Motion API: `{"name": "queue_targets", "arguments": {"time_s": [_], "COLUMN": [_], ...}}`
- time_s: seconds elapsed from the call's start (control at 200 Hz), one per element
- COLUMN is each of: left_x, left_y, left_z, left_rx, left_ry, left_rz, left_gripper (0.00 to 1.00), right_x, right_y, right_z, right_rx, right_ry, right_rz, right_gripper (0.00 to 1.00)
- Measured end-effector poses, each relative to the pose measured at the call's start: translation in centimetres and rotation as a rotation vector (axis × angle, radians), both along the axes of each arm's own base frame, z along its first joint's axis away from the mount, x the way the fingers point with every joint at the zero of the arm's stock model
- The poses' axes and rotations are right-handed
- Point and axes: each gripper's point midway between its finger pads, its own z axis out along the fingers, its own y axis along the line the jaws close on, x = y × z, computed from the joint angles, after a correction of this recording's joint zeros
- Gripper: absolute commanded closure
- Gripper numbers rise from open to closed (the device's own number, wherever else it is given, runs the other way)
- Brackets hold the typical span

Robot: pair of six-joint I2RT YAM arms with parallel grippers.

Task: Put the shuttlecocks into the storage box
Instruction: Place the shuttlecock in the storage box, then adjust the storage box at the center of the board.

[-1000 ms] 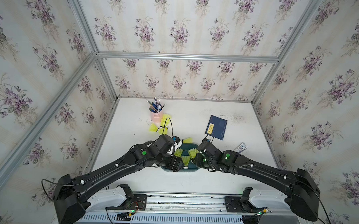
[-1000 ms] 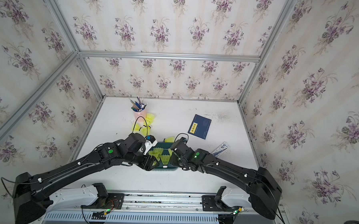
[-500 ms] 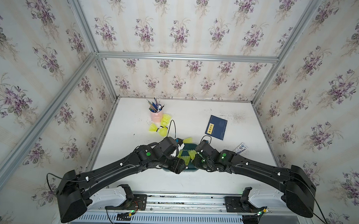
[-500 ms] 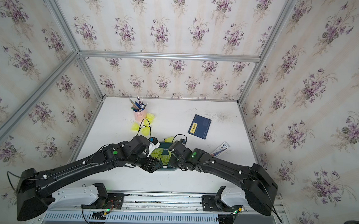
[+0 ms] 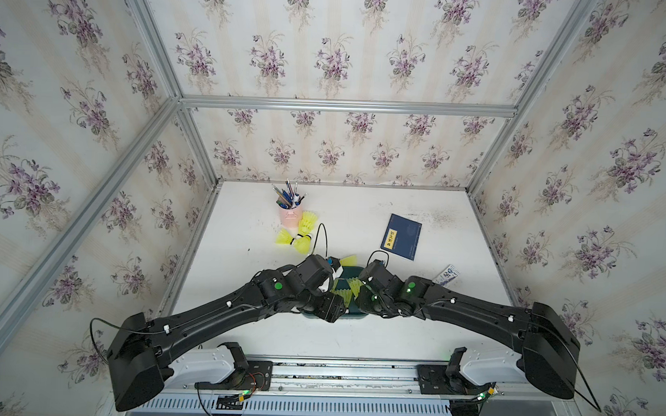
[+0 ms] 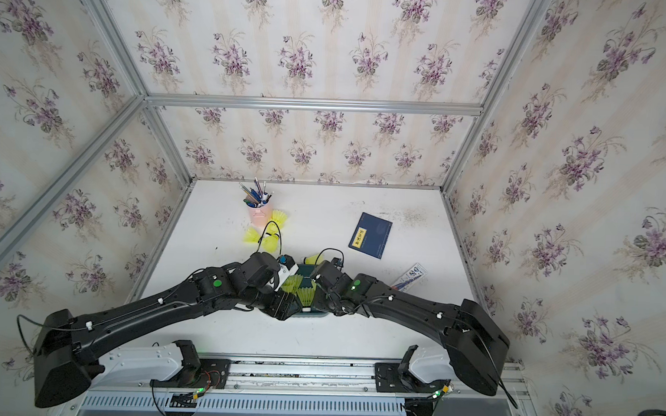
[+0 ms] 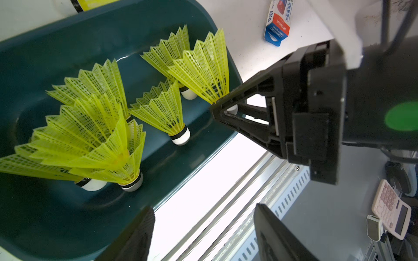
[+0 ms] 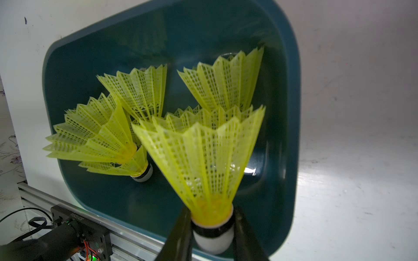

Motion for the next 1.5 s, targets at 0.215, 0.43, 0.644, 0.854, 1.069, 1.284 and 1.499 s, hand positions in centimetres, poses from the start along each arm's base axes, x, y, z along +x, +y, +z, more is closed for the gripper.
{"name": "queue_targets", "arguments": {"time_s": [0.215, 0.43, 0.644, 0.854, 1.069, 1.284, 1.499], "left_x": [0.2, 0.2, 0.1, 0.2, 1.3, 4.8, 8.2], "left_y": [-0.3, -0.3, -0.2, -0.2, 0.0, 1.8, 4.6], "left_z": [0.1, 0.3, 0.5, 0.6, 2.3, 4.8, 4.2], "left_rx": [-0.018, -0.023, -0.028, -0.030, -0.051, -0.083, -0.068], "left_ry": [0.000, -0.004, -0.008, -0.012, -0.022, -0.040, -0.003], "left_rz": [0.009, 0.010, 0.011, 0.015, 0.050, 0.151, 0.254], "left_gripper": [0.27, 0.27, 0.27, 0.27, 0.27, 0.27, 0.27], "right_x": [-0.2, -0.1, 0.0, 0.1, 2.4, 6.9, 11.1], "right_y": [-0.2, -0.1, -0.2, -0.6, 0.0, 1.5, 4.2], "right_z": [0.0, 0.3, 1.1, 2.5, 6.2, 8.5, 8.2], "right_rx": [-0.013, -0.009, -0.007, -0.005, 0.012, 0.006, -0.012], "right_ry": [0.009, 0.005, 0.000, -0.021, -0.093, -0.122, -0.078], "right_rz": [0.000, 0.000, -0.001, -0.010, -0.040, -0.094, -0.123], "right_gripper": [0.58, 0.58, 0.59, 0.58, 0.57, 0.56, 0.57]}}
